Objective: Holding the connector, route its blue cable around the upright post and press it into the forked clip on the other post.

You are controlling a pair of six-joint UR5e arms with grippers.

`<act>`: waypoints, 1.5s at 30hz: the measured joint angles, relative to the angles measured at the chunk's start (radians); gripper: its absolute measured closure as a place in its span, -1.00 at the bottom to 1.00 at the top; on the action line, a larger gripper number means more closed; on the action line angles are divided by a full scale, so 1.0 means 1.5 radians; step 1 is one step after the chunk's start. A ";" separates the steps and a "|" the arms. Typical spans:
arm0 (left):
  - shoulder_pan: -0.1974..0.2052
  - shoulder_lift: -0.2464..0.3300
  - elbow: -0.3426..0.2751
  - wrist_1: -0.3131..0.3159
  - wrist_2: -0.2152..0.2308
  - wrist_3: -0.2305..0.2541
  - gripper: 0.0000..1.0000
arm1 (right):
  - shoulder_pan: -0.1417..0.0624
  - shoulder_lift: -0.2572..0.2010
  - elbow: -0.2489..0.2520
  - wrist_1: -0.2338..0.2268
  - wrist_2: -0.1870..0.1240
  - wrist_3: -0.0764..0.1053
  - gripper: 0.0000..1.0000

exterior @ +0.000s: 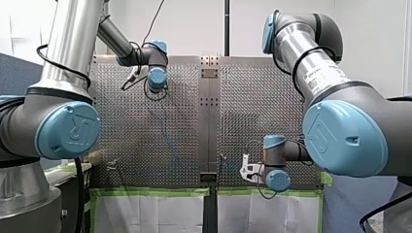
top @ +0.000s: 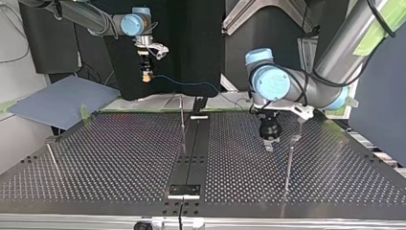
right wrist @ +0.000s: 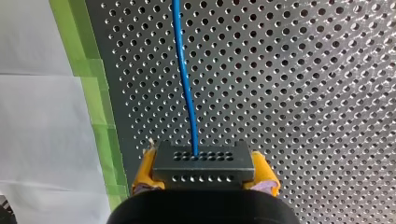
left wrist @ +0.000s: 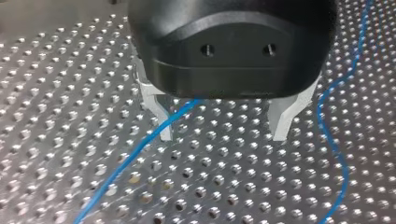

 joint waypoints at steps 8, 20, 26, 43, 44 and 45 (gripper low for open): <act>-0.002 -0.003 -0.034 0.025 -0.002 0.000 -0.98 | 0.001 0.000 0.000 0.001 0.000 0.000 0.97; -0.016 -0.053 -0.046 0.053 -0.007 0.009 -0.98 | 0.006 0.000 0.000 0.001 0.000 -0.002 0.97; -0.024 -0.093 -0.046 0.079 -0.007 0.010 -0.98 | 0.007 0.000 0.000 0.001 0.000 -0.002 0.97; -0.028 -0.171 -0.064 0.135 -0.007 -0.001 -0.98 | 0.012 0.000 0.000 0.002 0.000 -0.002 0.97; -0.028 -0.172 -0.064 0.136 -0.007 -0.001 -0.98 | 0.013 0.000 0.000 0.002 0.000 -0.002 0.97; -0.028 -0.173 -0.065 0.136 -0.008 -0.002 -0.98 | 0.013 0.000 0.000 0.002 0.000 -0.002 0.97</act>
